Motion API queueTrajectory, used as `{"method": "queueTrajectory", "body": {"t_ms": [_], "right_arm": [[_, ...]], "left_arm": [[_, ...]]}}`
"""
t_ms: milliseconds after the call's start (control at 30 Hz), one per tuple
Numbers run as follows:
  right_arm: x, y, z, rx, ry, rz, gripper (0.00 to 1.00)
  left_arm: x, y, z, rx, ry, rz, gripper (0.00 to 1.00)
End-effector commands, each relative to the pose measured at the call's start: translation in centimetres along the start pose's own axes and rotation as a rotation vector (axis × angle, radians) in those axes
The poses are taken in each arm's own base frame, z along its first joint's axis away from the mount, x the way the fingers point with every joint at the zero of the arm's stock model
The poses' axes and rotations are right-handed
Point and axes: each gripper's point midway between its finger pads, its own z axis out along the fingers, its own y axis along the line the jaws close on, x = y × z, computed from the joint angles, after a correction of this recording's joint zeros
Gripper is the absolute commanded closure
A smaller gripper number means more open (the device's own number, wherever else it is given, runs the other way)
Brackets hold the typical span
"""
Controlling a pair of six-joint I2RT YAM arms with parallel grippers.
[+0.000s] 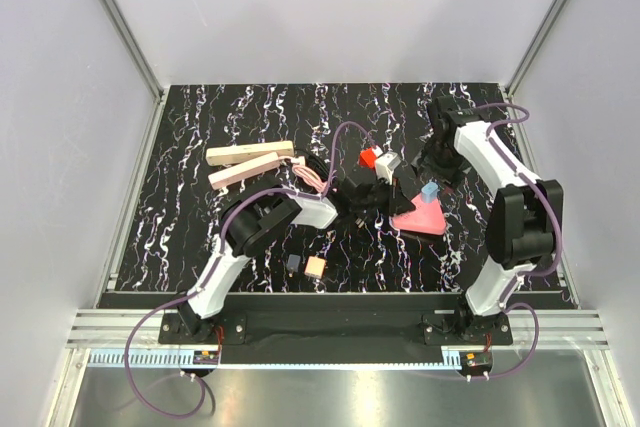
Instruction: Pull the plug off the socket
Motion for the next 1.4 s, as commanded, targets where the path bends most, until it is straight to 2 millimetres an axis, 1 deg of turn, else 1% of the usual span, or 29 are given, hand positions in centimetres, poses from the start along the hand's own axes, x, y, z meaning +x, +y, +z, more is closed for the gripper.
{"method": "queueTrajectory", "body": {"t_ms": [0, 67, 100, 200, 233, 367, 633, 700, 733, 767, 800, 1067, 1133, 1233, 1267, 1367], "right_arm": [[-0.3, 0.1, 0.3, 0.035, 0.006, 0.048, 0.22], [-0.1, 0.3, 0.9, 0.047, 0.025, 0.056, 0.23], [0.1, 0.2, 1.4, 0.061, 0.036, 0.059, 0.26], [0.3, 0.2, 2.0, 0.076, 0.048, 0.067, 0.28], [0.5, 0.1, 2.4, 0.090, 0.055, 0.069, 0.31], [0.6, -0.1, 3.0, 0.116, 0.059, 0.077, 0.33], [0.3, -0.3, 3.8, 0.159, 0.056, 0.071, 0.36], [0.2, -0.5, 4.0, 0.174, 0.055, 0.071, 0.37], [0.1, -0.5, 4.1, 0.177, 0.056, 0.070, 0.37], [0.2, -0.5, 4.1, 0.180, 0.056, 0.068, 0.38], [0.2, -0.5, 4.2, 0.182, 0.058, 0.067, 0.42], [0.7, -0.7, 4.8, 0.198, 0.078, 0.067, 0.46], [0.8, -0.7, 4.8, 0.198, 0.082, 0.068, 0.53], [0.7, -0.8, 4.8, 0.199, 0.082, 0.071, 0.55], [0.8, -0.8, 4.8, 0.199, 0.082, 0.069, 0.59], [0.9, -0.8, 4.9, 0.204, 0.086, 0.068, 0.62]], "left_arm": [[0.5, 1.3, 0.5, -0.012, -0.020, -0.013, 0.90], [0.6, 1.4, 0.7, -0.012, -0.018, -0.018, 0.90], [0.8, 1.6, 0.8, -0.016, -0.015, -0.022, 0.91], [0.7, 1.6, 0.7, -0.022, -0.015, -0.017, 0.91], [0.6, 1.6, 0.8, -0.022, -0.017, -0.016, 0.91], [0.6, 1.7, 0.8, -0.025, -0.021, -0.013, 0.92], [0.9, 1.9, 1.2, -0.023, -0.008, -0.017, 0.93], [1.0, 1.7, 1.5, -0.010, -0.003, -0.019, 0.93], [0.6, 1.4, 1.6, -0.002, -0.005, -0.016, 0.93], [0.7, 1.5, 1.7, -0.003, -0.002, -0.017, 0.93], [0.7, 1.5, 1.7, -0.003, -0.002, -0.017, 0.93], [1.0, 1.7, 2.3, -0.001, 0.015, -0.027, 0.94], [1.4, 2.0, 2.4, -0.008, 0.025, -0.031, 0.94], [1.7, 2.4, 2.6, -0.017, 0.034, -0.037, 0.94], [1.7, 2.4, 2.5, -0.019, 0.034, -0.038, 0.94], [2.0, 2.6, 2.6, -0.024, 0.038, -0.040, 0.95]]}}
